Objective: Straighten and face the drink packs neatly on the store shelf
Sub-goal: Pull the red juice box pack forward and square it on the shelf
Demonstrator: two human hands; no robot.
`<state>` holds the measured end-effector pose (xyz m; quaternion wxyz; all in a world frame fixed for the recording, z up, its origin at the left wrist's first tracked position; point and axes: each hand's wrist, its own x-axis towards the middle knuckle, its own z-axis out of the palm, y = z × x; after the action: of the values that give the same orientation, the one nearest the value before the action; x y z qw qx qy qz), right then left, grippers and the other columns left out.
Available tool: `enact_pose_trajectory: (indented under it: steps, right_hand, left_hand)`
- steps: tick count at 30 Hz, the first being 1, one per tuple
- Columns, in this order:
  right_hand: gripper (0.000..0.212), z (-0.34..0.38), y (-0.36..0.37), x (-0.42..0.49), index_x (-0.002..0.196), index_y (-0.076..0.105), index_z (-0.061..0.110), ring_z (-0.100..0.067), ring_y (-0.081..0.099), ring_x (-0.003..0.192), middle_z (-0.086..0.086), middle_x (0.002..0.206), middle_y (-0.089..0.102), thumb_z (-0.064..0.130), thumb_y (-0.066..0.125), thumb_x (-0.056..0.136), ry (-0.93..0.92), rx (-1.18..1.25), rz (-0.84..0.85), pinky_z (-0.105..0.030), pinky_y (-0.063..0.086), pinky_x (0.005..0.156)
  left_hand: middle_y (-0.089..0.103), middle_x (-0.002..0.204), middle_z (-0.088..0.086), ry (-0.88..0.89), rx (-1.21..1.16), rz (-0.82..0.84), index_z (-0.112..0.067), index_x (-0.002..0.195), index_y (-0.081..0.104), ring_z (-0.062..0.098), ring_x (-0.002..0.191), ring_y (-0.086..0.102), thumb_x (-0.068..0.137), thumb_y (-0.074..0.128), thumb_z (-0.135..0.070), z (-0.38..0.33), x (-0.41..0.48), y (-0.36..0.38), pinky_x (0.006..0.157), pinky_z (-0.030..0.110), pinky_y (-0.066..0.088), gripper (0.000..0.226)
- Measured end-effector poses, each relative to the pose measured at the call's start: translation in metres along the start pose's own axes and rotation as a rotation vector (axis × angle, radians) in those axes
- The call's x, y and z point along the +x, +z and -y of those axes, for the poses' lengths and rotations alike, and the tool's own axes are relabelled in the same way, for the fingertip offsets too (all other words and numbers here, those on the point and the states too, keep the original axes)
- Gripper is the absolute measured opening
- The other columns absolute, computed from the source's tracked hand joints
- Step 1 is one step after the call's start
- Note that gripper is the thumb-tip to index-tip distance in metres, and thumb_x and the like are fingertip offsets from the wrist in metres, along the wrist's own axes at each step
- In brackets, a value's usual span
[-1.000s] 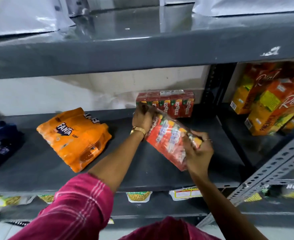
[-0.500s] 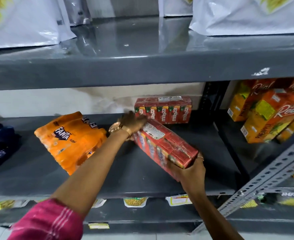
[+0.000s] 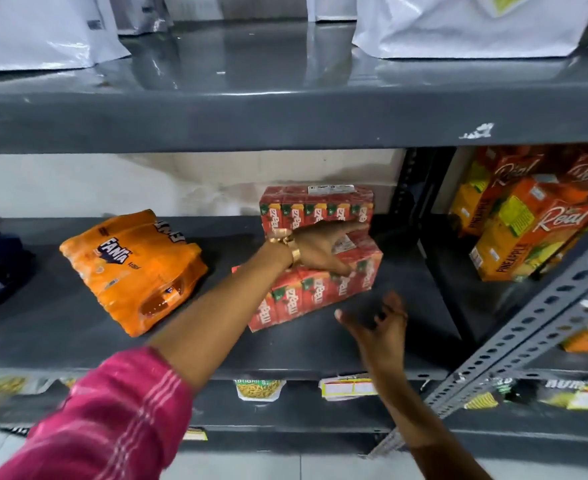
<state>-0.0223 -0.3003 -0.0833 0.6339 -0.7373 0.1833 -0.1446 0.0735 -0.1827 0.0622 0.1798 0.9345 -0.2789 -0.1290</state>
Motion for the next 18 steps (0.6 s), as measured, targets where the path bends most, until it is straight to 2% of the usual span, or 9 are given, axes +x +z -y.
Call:
enact_pose_trajectory:
  steps: [2,4,5,7,9,10,11,14,18]
  right_hand:
    - [0.103,0.001,-0.009,0.034,0.145,0.029,0.007,-0.023,0.037,0.135,-0.013,0.151,0.034,0.022,0.087,0.062,-0.022,-0.062,0.034,-0.042,0.031,0.115]
    - [0.095,0.005,-0.012,0.062,0.140,0.039,0.015,-0.019,0.046,0.129,-0.007,0.142,0.048,0.033,0.088,0.061,-0.033,-0.043,0.135,-0.040,0.037,0.110]
    - [0.083,0.003,-0.013,0.073,0.130,0.048,0.019,-0.020,0.053,0.123,-0.003,0.131,0.057,0.042,0.087,0.060,-0.034,-0.060,0.197,-0.040,0.042,0.105]
    - [0.050,0.003,-0.014,0.078,0.111,0.057,0.023,-0.021,0.058,0.113,0.004,0.110,0.062,0.044,0.078,0.071,-0.056,-0.163,0.303,-0.035,0.045,0.094]
    - [0.034,-0.003,-0.016,0.076,0.112,0.059,0.020,-0.021,0.057,0.112,0.003,0.109,0.061,0.038,0.067,0.084,-0.109,-0.208,0.288,-0.032,0.043,0.092]
    - [0.034,-0.003,-0.018,0.071,0.115,0.060,0.016,-0.021,0.057,0.112,-0.001,0.112,0.062,0.036,0.063,0.087,-0.128,-0.230,0.266,-0.032,0.043,0.092]
    - [0.034,-0.007,-0.020,0.068,0.116,0.060,0.013,-0.020,0.057,0.110,-0.006,0.116,0.062,0.034,0.060,0.090,-0.147,-0.225,0.251,-0.032,0.044,0.092]
    - [0.031,-0.011,-0.032,0.051,0.111,0.061,0.010,-0.018,0.060,0.108,-0.009,0.116,0.065,0.034,0.055,0.093,-0.164,-0.259,0.248,-0.034,0.048,0.091]
    - [0.029,-0.013,-0.058,0.009,0.113,0.061,0.010,-0.012,0.060,0.105,0.004,0.103,0.065,0.030,0.055,0.093,-0.253,-0.283,0.242,-0.025,0.044,0.088]
  left_hand:
    - [0.032,0.153,0.010,-0.003,0.182,-0.107,-0.024,0.149,0.011,0.033,0.137,0.034,0.078,0.065,-0.053,0.016,-0.015,0.011,0.112,0.043,0.029,0.094]
    - [0.019,0.157,0.012,-0.152,0.234,-0.361,-0.022,0.148,0.009,0.031,0.144,0.018,0.070,0.064,-0.065,0.038,-0.037,0.032,0.117,0.053,0.013,0.105]
    - [0.015,0.158,0.012,-0.242,0.138,-0.518,-0.022,0.148,0.008,0.031,0.145,0.014,0.066,0.066,-0.067,0.043,-0.059,0.041,0.117,0.052,0.011,0.111]
    - [0.021,0.155,0.013,-0.436,-0.182,-0.752,-0.020,0.147,0.011,0.032,0.142,0.021,0.061,0.074,-0.063,0.060,-0.093,0.071,0.111,0.049,0.026,0.115]
    - [0.041,0.144,0.013,-0.566,-0.430,-0.724,-0.015,0.140,0.026,0.032,0.131,0.041,0.060,0.077,-0.059,0.070,-0.113,0.096,0.098,0.044,0.042,0.105]
    - [0.053,0.134,0.009,-0.584,-0.479,-0.657,-0.014,0.132,0.036,0.029,0.122,0.051,0.060,0.078,-0.057,0.075,-0.115,0.108,0.087,0.037,0.046,0.094]
    - [0.060,0.124,0.004,-0.579,-0.492,-0.602,-0.016,0.124,0.042,0.026,0.114,0.058,0.060,0.080,-0.055,0.077,-0.113,0.116,0.080,0.030,0.044,0.084]
    - [0.064,0.117,-0.002,-0.494,-0.502,-0.623,-0.021,0.119,0.044,0.020,0.105,0.061,0.056,0.086,-0.046,0.076,-0.111,0.127,0.079,0.024,0.041,0.080]
    - [0.063,0.107,-0.007,-0.415,-0.448,-0.668,-0.019,0.116,0.048,0.015,0.098,0.061,0.050,0.087,-0.047,0.078,-0.121,0.134,0.077,0.019,0.042,0.082]
